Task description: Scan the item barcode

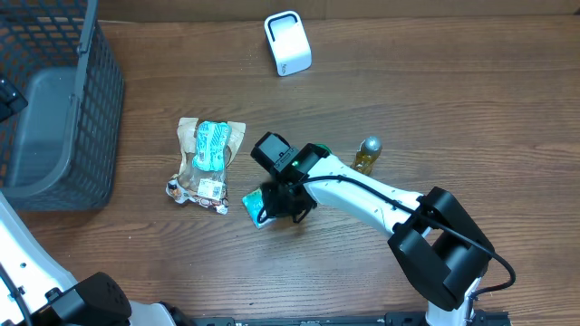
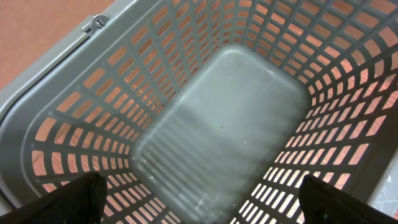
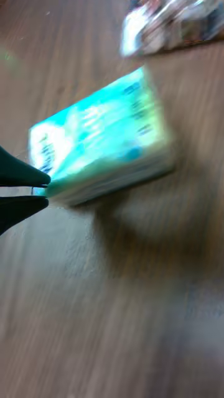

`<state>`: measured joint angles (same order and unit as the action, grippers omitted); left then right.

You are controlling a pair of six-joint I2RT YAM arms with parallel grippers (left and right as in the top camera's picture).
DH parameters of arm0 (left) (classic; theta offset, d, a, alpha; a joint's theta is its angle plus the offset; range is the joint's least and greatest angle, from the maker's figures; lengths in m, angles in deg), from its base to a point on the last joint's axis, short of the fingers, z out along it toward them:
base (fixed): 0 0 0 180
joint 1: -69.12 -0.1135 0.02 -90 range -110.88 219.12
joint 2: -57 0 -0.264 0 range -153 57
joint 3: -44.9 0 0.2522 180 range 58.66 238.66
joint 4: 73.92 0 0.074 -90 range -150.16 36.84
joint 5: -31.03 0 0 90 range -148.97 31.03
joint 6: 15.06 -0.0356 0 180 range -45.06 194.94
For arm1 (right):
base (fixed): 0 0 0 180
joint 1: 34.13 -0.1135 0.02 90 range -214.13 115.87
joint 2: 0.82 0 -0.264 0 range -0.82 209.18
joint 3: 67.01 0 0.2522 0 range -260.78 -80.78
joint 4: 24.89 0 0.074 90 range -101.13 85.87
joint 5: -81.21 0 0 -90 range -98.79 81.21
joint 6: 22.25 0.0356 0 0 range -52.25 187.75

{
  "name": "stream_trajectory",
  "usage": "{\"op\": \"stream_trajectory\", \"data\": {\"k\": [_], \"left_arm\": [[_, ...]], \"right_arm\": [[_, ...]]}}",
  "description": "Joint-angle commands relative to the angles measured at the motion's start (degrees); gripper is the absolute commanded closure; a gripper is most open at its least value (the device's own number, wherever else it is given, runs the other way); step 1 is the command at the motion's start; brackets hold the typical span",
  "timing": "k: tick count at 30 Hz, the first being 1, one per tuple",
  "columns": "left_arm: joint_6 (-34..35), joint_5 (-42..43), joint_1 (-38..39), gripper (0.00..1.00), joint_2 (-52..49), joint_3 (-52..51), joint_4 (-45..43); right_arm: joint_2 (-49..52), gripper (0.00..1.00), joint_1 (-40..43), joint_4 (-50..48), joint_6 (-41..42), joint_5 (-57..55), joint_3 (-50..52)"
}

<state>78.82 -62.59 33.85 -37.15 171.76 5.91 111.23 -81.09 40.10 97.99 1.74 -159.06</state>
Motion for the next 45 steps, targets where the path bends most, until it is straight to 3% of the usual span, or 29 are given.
{"op": "stream_trajectory", "data": {"k": [1, 6, 11, 25, 45], "left_arm": [[-1.09, 0.48, 0.04, 0.00, -0.46, 1.01, -0.02], [-1.11, 0.50, 0.04, 0.01, -0.46, 1.01, -0.02], [-1.11, 0.48, 0.04, 0.01, -0.46, 1.01, -0.04], [-1.11, 0.50, 0.04, 0.00, -0.46, 1.01, -0.04], [-1.11, 0.50, 0.04, 0.00, -0.46, 1.01, -0.04]], "right_arm": [[0.04, 0.94, -0.61, 3.34, -7.15, 0.02, -4.04], [0.04, 0.81, -3.34, 8.72, -14.51, -1.95, -9.40], [0.04, 0.44, -5.40, 6.86, -17.03, -6.19, -9.92], [0.07, 0.41, -5.44, 5.90, -20.28, -5.77, -9.79], [0.17, 0.61, -5.38, 13.09, -16.70, -5.79, -6.25]]}}
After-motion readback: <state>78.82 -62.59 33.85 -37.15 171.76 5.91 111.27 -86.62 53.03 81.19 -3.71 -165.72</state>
